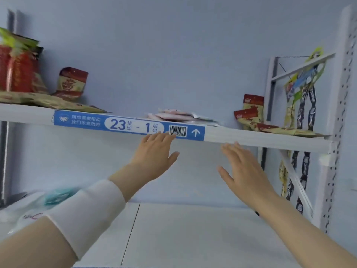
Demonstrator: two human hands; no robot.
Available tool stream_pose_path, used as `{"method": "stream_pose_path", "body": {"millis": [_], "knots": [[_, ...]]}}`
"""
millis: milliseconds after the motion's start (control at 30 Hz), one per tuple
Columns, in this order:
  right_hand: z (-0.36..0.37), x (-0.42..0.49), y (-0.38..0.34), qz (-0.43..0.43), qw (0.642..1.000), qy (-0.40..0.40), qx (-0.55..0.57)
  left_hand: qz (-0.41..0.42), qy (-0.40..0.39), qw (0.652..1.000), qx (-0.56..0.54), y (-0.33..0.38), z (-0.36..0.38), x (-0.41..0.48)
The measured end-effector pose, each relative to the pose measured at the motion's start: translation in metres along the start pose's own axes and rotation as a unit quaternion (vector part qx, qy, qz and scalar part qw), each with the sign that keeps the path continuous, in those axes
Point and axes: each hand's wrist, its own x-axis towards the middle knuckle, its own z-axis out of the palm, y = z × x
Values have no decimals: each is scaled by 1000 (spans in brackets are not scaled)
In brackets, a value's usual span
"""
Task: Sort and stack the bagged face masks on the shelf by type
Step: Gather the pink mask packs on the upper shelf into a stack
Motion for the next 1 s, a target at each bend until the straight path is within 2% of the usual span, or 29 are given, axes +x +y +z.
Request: {"method": "stream_pose_path", "body": {"millis": [100,233,533,633,700,800,1000], "knots": [[-15,20,42,-15,999,33,3,-16,30,999,12,22,-3,34],[-23,50,82,12,998,40,50,-19,31,999,20,34,2,74],[-16,155,135,48,994,47,81,-57,44,997,31,6,6,169],[-14,195,139,88,985,41,142,-60,69,995,32,-7,8,206],[-7,223,140,126,973,15,192,-59,77,994,39,-14,12,232],[15,262,144,164,968,-52,183,-56,81,994,38,-21,24,269],[55,327,144,181,940,-222,187,-93,42,993,55,-33,49,340]]}}
